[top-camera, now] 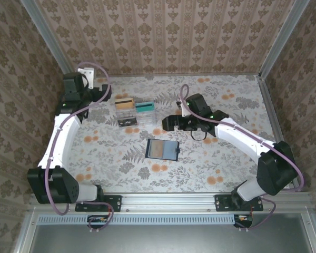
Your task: Take the credit cards out of the card holder
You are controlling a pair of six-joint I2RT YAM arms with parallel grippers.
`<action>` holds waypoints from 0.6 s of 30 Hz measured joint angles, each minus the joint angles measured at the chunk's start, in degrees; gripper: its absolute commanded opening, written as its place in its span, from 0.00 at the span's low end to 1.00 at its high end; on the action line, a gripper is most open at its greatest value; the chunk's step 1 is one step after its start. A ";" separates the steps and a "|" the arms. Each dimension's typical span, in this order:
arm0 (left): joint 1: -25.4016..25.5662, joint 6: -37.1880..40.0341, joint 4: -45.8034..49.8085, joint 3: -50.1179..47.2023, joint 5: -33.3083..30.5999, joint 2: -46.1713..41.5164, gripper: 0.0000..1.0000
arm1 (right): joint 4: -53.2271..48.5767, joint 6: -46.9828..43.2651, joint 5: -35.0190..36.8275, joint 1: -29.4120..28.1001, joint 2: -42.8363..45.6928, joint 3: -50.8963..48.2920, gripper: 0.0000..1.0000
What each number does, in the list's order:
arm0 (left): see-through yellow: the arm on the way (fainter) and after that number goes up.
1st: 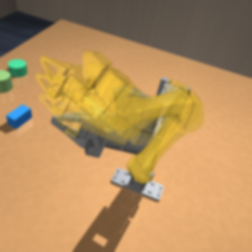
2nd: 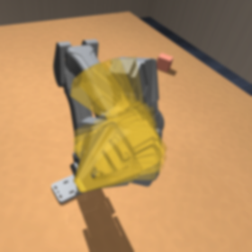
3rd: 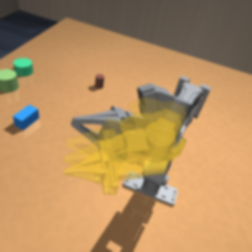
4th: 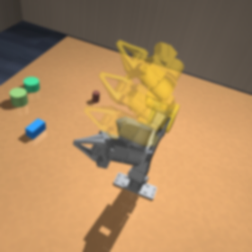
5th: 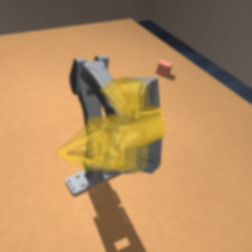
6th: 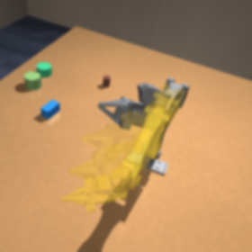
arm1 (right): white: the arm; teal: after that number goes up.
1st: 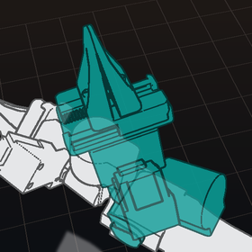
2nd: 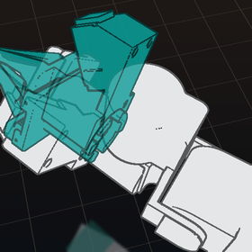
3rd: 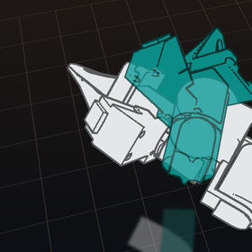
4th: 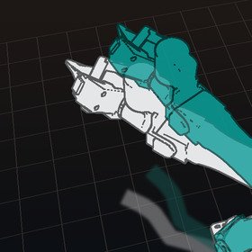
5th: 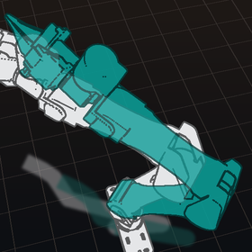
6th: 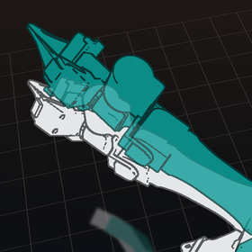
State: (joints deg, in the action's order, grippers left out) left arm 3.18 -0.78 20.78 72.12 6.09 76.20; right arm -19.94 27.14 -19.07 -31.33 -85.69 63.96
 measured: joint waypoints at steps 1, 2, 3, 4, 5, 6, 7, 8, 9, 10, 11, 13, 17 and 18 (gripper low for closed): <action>-0.11 -1.46 0.11 -1.44 1.11 -0.90 0.95 | 0.02 0.00 0.98 -0.66 -0.37 -0.04 1.00; -0.11 -3.19 0.37 -3.56 2.56 -2.23 0.93 | 0.07 0.04 2.05 -1.33 -0.72 -0.24 1.00; 0.00 -4.92 0.74 -5.60 3.80 -3.72 0.92 | 0.26 0.17 2.93 -1.90 -0.98 -0.79 1.00; 0.11 -6.29 0.94 -7.08 4.74 -4.81 0.91 | 0.44 0.42 3.63 -2.36 -1.11 -1.44 1.00; 0.17 -8.09 1.40 -8.55 5.90 -6.01 0.87 | 0.57 0.81 4.17 -2.73 -1.27 -2.32 1.00; 0.22 -9.77 1.60 -9.75 6.88 -7.02 0.83 | 0.96 1.40 4.66 -2.97 -1.38 -3.45 0.97; 0.28 -11.45 1.62 -10.97 7.72 -8.04 0.80 | 1.53 1.92 5.09 -3.08 -1.44 -4.55 0.91; 0.50 -13.03 1.77 -12.13 8.20 -8.94 0.77 | 2.16 2.80 5.40 -3.13 -1.60 -5.99 0.85; 0.87 -14.84 1.92 -13.29 8.68 -9.77 0.71 | 2.67 3.56 5.57 -3.26 -1.77 -7.26 0.79; 1.38 -16.02 2.01 -14.23 8.98 -10.36 0.66 | 3.13 4.28 5.73 -3.43 -2.05 -8.46 0.71; 2.12 -17.51 2.05 -15.30 9.20 -10.91 0.60 | 3.43 5.07 5.88 -3.58 -2.45 -9.44 0.61; 4.00 -20.57 2.05 -17.64 9.66 -11.82 0.50 | 4.46 6.51 5.86 -4.02 -3.37 -11.32 0.55; 9.31 -26.67 2.05 -22.53 10.21 -12.46 0.42 | 6.14 9.07 6.01 -5.77 -5.09 -14.21 0.48; 10.95 -28.17 1.95 -23.76 10.23 -12.46 0.41 | 6.32 9.64 6.32 -6.38 -5.27 -14.64 0.48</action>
State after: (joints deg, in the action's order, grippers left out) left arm 14.13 -28.95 22.72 48.36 16.32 63.75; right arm -13.63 36.77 -12.75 -37.71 -90.96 49.32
